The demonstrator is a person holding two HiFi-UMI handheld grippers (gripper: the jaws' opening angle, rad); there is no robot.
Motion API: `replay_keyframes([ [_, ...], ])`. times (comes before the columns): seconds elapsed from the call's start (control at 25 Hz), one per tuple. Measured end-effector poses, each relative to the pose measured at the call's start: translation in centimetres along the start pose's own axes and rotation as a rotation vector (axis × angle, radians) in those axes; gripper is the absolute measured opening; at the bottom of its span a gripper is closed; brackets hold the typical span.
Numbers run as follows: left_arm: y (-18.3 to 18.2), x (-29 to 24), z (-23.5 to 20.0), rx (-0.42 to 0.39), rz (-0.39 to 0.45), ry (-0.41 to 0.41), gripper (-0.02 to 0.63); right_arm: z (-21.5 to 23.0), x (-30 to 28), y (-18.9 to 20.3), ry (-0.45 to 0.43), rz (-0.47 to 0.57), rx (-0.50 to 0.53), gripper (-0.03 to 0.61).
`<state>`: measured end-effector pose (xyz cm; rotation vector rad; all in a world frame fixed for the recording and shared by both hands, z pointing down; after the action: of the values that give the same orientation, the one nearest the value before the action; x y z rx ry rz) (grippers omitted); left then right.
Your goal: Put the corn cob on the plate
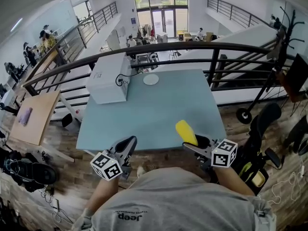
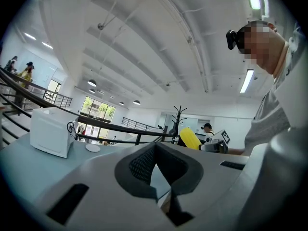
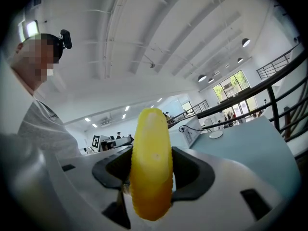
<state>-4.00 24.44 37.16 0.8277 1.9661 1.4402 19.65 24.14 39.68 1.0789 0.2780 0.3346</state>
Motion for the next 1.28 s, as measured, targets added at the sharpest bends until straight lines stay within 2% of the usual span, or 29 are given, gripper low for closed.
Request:
replay_keyframes([
  [0.28,-1.3,-2.7,-7.2,0.021,0.021,0.081,0.012,2.7,-4.8,-1.9,0.073,0.031,0.012,0.250],
  [0.56,-5.5,-4.3,-16.5,-0.010,0.033,0.160,0.012,5.2,-13.1,-4.9,0.140,0.064,0.011,0.251],
  [0.8,-8.2,-3.8,-24.1,-0.005,0.028,0.170,0.012,6.7,-20.3,-8.0,0.159,0.092,0.016,0.252],
  [1.0,-8.9,-3.6,-29.7,0.019,0.027,0.166,0.012,8.5,-25.3,-9.6,0.177,0.077,0.023,0.251],
  [1.28,-8.5,-3.9,-34.5,0.054,0.030,0.133,0.012,11.1,-29.7,-11.0,0.182,0.018,0.019,0.251],
])
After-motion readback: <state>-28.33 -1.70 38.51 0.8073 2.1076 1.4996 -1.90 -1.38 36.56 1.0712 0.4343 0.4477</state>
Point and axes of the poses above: the fingertips, and each gripper's own axes: x backward along the fingers, z to its right, y out of its underside, the point moved 2 cm from there along x, backward along the fingers, and after that the axes turned 4 degrees about -y, right-handed, at the moved point
